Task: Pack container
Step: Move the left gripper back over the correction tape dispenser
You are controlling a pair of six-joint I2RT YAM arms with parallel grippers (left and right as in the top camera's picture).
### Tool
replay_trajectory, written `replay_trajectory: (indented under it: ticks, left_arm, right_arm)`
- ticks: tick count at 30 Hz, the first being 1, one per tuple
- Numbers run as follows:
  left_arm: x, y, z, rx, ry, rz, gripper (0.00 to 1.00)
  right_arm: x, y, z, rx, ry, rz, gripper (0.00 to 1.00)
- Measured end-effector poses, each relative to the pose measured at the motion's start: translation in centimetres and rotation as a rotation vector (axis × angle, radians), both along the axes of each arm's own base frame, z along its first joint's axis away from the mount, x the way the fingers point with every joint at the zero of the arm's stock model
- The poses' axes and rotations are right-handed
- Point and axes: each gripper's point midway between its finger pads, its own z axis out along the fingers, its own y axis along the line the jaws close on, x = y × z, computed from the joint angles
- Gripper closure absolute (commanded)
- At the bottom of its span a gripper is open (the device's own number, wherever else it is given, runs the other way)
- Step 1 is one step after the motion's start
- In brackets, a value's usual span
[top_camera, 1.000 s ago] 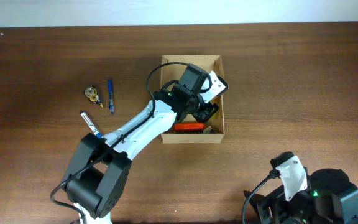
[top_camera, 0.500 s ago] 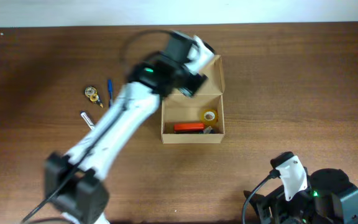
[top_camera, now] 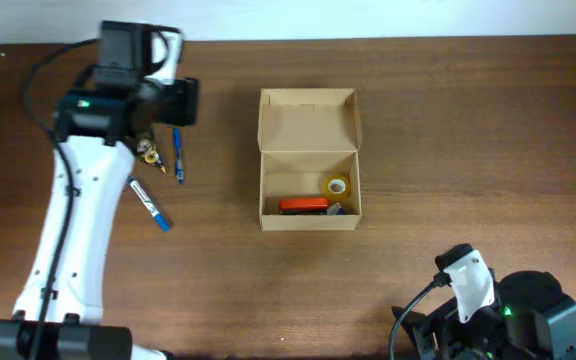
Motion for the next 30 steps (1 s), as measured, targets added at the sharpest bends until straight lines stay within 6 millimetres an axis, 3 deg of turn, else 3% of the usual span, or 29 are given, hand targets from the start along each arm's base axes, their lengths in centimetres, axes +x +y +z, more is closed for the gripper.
replay_trajectory:
  ticks: [5,11,23,30]
  left_arm:
    - [-0.4,4.2,-2.9,-0.044,0.053,0.178,0.28]
    - [-1.1,6.8,-8.4,-0.037,0.137,0.358,0.28]
    - [0.7,8.1,-18.4,0.002,0.296,0.471,0.28]
    - [0.5,8.6,-22.7,-0.017,0.382,0.486,0.28]
  right_arm:
    - [0.0,0.0,0.0,0.000,0.000,0.000,0.01]
    - [0.0,0.0,0.0,0.000,0.000,0.000,0.01]
    - [0.0,0.0,0.0,0.000,0.000,0.000,0.01]
    - [0.0,0.0,0.0,0.000,0.000,0.000,0.01]
